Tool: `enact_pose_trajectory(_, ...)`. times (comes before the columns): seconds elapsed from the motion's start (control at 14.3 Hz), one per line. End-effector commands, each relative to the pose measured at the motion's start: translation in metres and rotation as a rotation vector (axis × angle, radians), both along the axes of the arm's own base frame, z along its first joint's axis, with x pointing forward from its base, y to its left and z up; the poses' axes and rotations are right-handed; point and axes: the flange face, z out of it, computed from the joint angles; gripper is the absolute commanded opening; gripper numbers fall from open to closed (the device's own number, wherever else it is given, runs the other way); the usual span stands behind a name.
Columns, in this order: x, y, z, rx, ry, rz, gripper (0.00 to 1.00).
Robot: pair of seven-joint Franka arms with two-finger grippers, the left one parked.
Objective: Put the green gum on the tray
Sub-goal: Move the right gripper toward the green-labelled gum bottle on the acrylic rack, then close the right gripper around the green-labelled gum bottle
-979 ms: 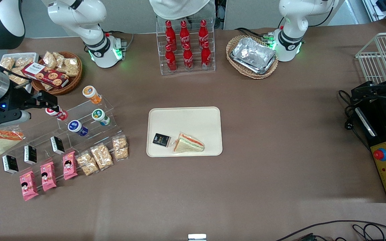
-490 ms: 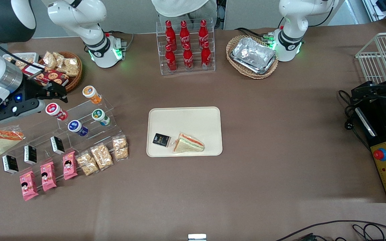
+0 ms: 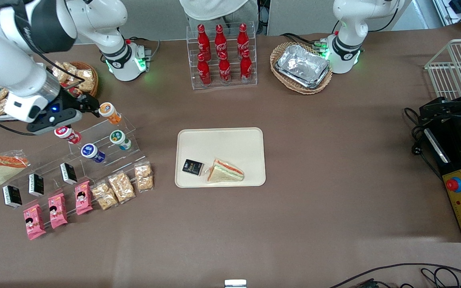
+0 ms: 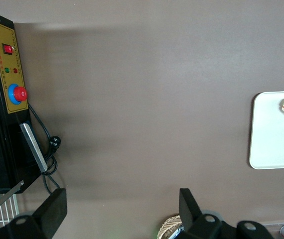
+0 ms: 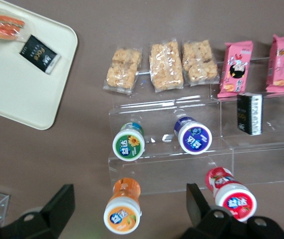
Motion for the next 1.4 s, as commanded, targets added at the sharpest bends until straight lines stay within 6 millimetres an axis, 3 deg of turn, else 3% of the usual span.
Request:
enact_pose_trajectory(0.0,-0.019,-0.003,-0.053,-0.005,-0.029,0.012,1.00)
enact_pose_trajectory(0.21,-0.028,0.014,-0.094,-0.003,-0.049,0.049,1.00)
enact_pose_trajectory(0.56,-0.026,0.014,-0.144,0.001,-0.075,0.049,1.00)
enact_pose_trajectory(0.98,-0.032,0.012,-0.189,0.002,-0.110,0.050,1.00)
enact_pose_trajectory(1.19,-0.039,0.012,-0.199,0.003,-0.121,0.053,1.00)
enact_pose_trajectory(1.26,-0.039,0.012,-0.201,0.003,-0.118,0.052,0.97)
enact_pose_trajectory(1.33,-0.039,0.011,-0.202,0.003,-0.115,0.050,0.74)
